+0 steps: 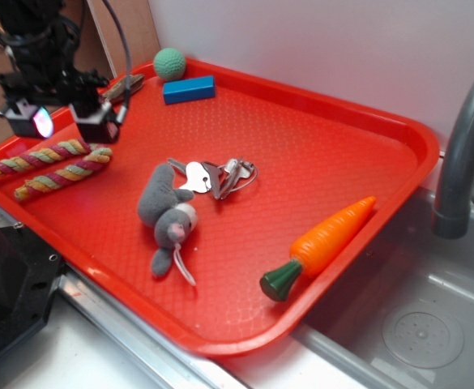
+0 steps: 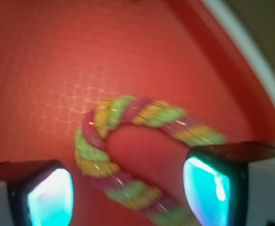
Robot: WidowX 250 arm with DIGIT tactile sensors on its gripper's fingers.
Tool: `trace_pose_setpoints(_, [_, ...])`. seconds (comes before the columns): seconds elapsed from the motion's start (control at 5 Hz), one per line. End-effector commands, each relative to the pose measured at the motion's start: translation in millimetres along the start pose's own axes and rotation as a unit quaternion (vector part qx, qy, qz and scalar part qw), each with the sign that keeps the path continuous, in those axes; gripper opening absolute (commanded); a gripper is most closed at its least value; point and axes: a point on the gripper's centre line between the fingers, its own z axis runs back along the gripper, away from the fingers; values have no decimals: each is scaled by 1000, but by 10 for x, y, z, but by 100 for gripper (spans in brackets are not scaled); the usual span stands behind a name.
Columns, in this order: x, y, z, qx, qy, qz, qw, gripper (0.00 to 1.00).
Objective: Grab the multicolored rope.
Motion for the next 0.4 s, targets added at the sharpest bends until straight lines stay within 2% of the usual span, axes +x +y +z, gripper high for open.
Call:
trace_pose_setpoints(0.0, [-158,-151,-250,-10,11,-57,998,100])
trace_pose_setpoints(0.2, [-220,-232,-285,-1,21,-67,998,0])
